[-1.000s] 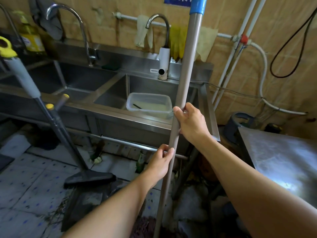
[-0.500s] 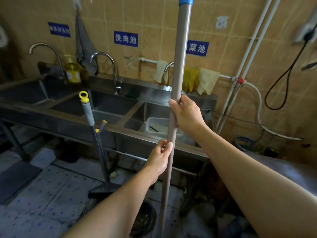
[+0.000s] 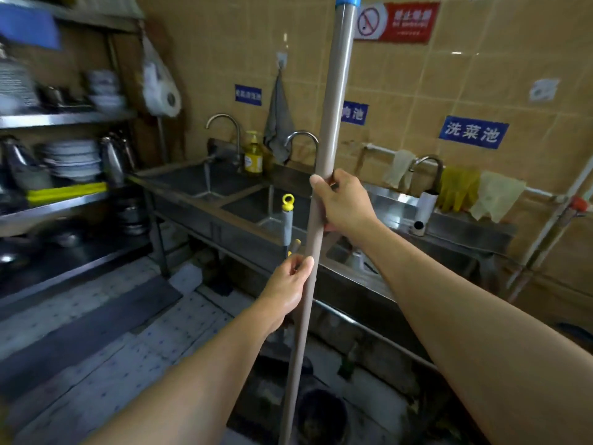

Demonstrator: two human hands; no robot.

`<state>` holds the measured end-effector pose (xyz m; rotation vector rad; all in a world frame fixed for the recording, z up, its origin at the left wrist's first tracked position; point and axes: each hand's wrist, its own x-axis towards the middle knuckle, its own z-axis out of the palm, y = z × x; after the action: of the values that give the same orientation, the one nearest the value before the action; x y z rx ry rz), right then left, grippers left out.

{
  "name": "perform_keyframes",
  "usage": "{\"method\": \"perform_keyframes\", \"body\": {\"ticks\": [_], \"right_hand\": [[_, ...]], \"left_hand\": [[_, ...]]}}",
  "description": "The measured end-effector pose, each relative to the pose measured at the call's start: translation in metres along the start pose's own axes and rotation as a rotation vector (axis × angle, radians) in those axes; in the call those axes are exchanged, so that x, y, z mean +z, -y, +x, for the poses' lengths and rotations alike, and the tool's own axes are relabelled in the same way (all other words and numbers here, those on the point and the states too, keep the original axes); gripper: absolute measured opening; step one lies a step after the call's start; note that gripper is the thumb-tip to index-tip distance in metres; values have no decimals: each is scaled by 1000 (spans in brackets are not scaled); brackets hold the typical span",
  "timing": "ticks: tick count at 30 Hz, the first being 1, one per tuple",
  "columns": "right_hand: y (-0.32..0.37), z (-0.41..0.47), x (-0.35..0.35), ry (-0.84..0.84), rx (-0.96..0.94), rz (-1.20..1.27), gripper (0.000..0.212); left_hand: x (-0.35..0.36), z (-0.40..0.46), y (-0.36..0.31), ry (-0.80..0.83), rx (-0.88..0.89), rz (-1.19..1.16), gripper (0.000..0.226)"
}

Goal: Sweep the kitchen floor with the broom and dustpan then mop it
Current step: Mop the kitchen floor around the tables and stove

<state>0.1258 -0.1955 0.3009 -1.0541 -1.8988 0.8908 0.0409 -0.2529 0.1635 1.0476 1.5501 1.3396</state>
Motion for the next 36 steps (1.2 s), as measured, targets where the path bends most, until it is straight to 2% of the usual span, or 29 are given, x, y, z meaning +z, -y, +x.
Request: {"method": "perform_keyframes", "body": {"ticks": [6,13,24,29,36], "right_hand": [[35,19,71,128,-87,37,29],[61,59,146,251,-197,121,23],[86,146,248,447,-334,184,37],[89,173,280,495,-386,193,26],[109,206,335,514,-407,221,28]], "left_hand": [[-76,2,1,-159,-6,-81,21],[-148,22,1,-353,-35,-3,32],[-231,79,-10,-636,-105,-42,42],[-258,98,-9,-700,-132,-32,38],[-314,129,-5,-748,-113,-12,36]]}}
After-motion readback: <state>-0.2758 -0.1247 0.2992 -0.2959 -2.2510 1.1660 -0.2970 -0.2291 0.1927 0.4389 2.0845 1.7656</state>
